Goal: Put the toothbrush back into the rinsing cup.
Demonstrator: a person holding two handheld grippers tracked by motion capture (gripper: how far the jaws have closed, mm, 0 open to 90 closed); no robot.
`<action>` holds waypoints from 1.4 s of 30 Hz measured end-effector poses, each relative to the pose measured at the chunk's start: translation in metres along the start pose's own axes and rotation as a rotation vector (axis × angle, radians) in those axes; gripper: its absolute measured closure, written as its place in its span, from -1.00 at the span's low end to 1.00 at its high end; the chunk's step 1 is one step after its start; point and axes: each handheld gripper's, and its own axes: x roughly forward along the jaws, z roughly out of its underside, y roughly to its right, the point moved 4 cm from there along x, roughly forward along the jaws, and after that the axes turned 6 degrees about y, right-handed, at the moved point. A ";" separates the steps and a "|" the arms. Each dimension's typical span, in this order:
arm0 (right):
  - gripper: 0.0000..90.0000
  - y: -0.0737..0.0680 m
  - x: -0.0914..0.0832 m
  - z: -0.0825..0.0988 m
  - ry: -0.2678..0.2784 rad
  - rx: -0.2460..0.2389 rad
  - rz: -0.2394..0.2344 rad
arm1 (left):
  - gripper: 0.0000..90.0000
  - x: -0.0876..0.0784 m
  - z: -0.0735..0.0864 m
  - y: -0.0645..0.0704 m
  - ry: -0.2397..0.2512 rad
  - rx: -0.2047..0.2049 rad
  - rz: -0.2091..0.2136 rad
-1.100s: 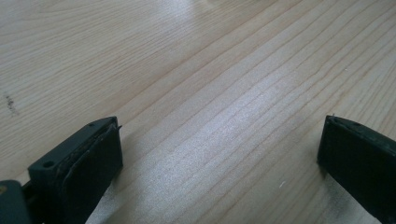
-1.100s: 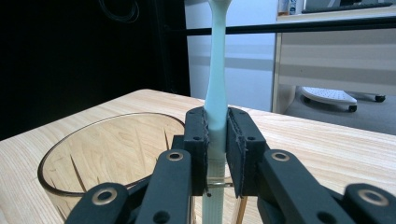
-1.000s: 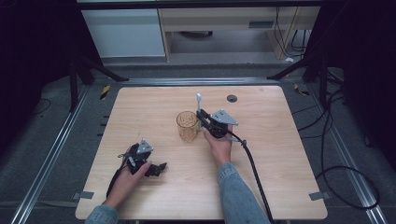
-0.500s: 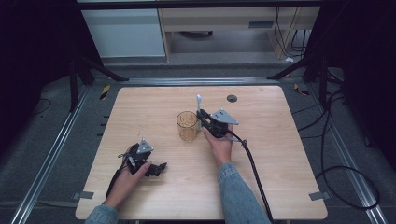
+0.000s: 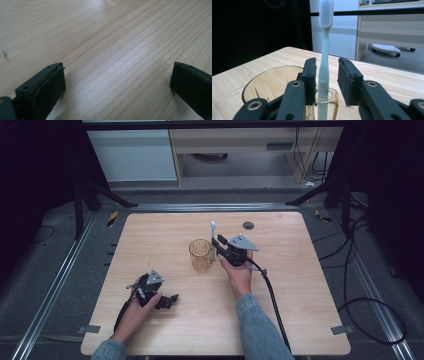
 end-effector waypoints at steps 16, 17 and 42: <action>0.15 -0.002 -0.010 -0.015 -0.059 -0.014 0.003 | -1.00 0.000 0.000 0.000 -0.002 0.001 0.000; 0.12 -0.002 -0.010 -0.015 -0.069 -0.008 0.004 | -1.00 0.000 0.000 0.000 -0.002 0.001 0.000; -0.80 0.002 -0.051 -0.031 -0.432 -0.114 0.033 | -1.00 0.000 0.000 0.000 -0.003 0.001 0.000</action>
